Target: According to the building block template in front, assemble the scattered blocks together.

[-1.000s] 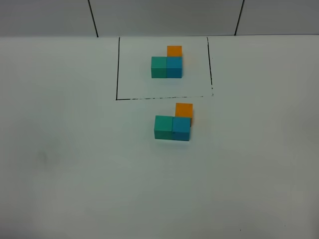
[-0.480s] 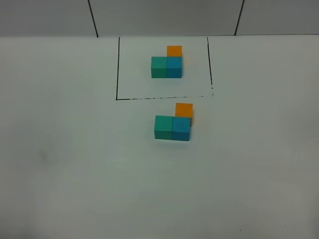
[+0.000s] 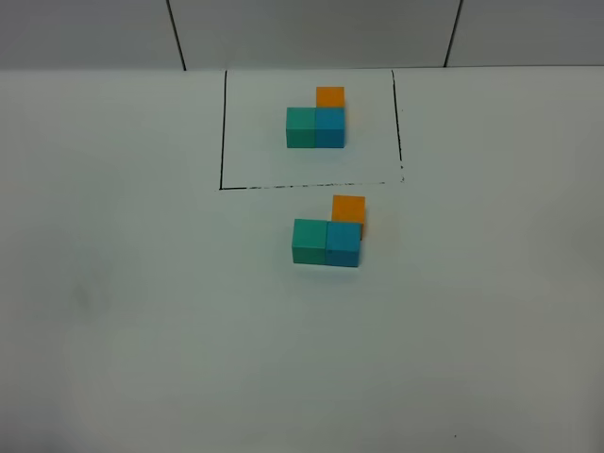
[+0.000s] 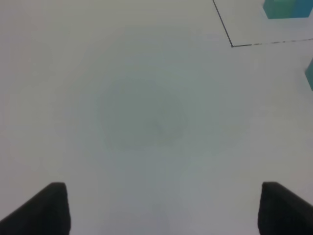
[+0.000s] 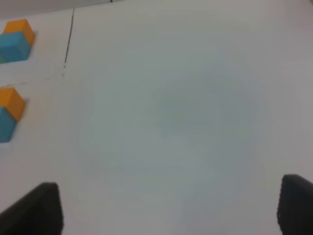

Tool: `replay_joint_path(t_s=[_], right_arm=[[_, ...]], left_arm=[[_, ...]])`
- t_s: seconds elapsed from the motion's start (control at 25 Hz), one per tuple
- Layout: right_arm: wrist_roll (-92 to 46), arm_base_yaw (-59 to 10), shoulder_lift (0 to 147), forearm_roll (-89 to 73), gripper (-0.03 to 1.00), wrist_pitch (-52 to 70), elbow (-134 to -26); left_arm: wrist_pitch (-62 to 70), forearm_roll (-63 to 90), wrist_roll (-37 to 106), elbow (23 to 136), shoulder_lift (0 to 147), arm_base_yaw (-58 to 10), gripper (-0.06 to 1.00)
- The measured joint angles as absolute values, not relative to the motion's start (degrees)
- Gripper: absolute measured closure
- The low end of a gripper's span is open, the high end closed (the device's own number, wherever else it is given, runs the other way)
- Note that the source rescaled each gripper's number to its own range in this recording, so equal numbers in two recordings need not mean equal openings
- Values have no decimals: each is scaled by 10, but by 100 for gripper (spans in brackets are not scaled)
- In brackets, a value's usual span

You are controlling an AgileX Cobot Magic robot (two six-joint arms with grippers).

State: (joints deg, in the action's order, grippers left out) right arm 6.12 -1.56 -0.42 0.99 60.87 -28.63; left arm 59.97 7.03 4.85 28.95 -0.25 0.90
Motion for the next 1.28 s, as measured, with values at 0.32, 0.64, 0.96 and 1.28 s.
replay_joint_path(t_s=[0.32,0.64,0.96,1.28], right_arm=[[61,-16,-4,10,20,609,-286],[61,-16,-4,10,20,609,-286],[61,-16,-4,10,20,609,-286],[61,-16,-4,10,20,609,-286]], left_arm=[[600,70,49,289,-3,9,21],[600,70,49,289,-3,9,21],[600,70,49,289,-3,9,21],[600,70,49,289,-3,9,21]])
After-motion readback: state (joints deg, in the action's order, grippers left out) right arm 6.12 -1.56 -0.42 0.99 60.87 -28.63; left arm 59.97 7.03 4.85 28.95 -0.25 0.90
